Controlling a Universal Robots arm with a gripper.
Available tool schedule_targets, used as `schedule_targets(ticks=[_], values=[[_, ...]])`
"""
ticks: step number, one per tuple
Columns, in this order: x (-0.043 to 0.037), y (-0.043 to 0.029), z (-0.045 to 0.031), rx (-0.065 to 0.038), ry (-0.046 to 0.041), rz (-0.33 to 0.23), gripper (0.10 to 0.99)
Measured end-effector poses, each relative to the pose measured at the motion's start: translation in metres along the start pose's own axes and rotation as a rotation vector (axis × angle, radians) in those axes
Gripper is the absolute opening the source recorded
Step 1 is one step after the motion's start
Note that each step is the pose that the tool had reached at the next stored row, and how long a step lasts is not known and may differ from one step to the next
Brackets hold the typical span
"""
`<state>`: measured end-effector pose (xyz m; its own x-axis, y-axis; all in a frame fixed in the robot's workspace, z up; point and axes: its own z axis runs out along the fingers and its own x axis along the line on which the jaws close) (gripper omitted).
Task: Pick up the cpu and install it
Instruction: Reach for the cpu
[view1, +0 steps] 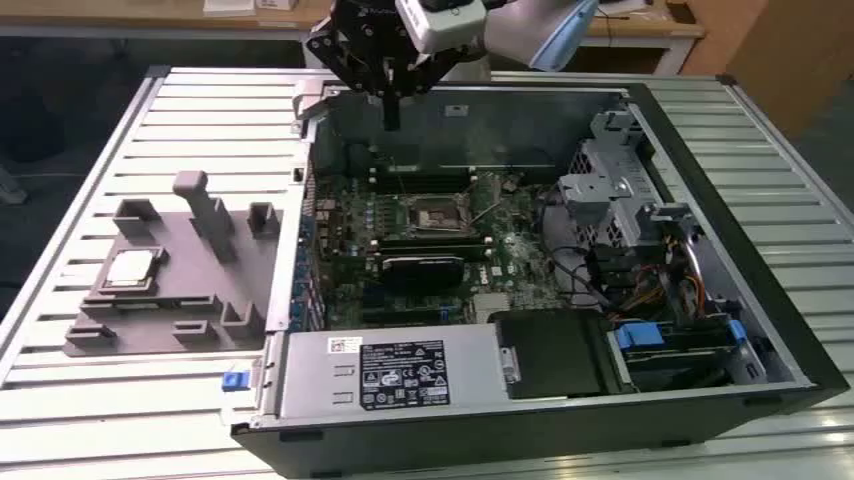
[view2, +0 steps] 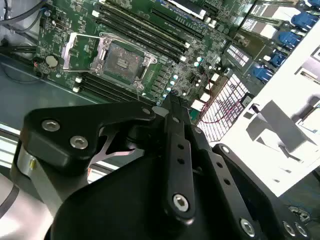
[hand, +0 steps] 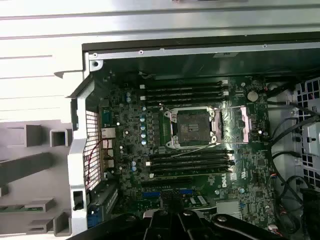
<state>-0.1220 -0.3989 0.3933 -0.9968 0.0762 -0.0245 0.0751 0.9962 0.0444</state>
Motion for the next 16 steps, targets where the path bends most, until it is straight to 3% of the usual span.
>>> schedule_targets(ticks=[10,16], values=[[0.0017,-0.0001,0.0,0.0,0.0,0.0,0.106],[0.0074,-0.0006,-0.0002,0.0,0.0,0.0,0.106]])
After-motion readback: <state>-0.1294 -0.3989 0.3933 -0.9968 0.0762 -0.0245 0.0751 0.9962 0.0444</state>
